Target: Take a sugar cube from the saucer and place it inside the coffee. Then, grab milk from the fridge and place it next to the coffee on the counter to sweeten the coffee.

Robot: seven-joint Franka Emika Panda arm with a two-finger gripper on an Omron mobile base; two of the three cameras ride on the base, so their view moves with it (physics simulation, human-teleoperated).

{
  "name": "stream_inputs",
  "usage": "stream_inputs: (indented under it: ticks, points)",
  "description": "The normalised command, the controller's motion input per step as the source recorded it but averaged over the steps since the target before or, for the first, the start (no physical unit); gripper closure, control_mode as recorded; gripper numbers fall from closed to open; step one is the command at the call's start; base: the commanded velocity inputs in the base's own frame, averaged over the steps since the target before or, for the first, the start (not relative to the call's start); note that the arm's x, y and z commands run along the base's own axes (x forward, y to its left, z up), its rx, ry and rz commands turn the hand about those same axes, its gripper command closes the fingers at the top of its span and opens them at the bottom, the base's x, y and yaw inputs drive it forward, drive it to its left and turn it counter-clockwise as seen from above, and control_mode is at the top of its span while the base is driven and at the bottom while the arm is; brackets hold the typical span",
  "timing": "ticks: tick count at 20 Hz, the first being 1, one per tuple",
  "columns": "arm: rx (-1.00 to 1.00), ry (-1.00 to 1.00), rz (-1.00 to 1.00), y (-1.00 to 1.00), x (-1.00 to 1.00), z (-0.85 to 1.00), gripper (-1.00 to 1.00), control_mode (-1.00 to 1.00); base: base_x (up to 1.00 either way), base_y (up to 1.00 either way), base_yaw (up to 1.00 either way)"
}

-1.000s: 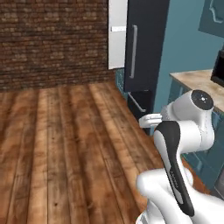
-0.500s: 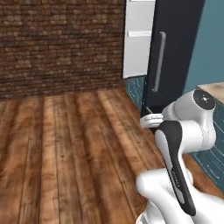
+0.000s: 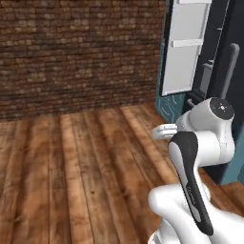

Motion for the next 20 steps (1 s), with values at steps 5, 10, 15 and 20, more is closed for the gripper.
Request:
stream_inputs:
  ticks: [5,10,15,20]
  points:
    - [0.00,0.00,0.00,0.00,0.00,0.00,-1.00,1.00,1.00,0.52,-0.35]
    - [0.00,0.00,0.00,0.00,0.00,0.00,-1.00,1.00,1.00,0.32,-0.45]
    - [0.00,0.00,0.00,0.00,0.00,0.00,-1.00,1.00,1.00,0.53,-0.46]
    - [0.00,0.00,0.00,0.00,0.00,0.00,-1.00,1.00,0.97,0.58,-0.54]
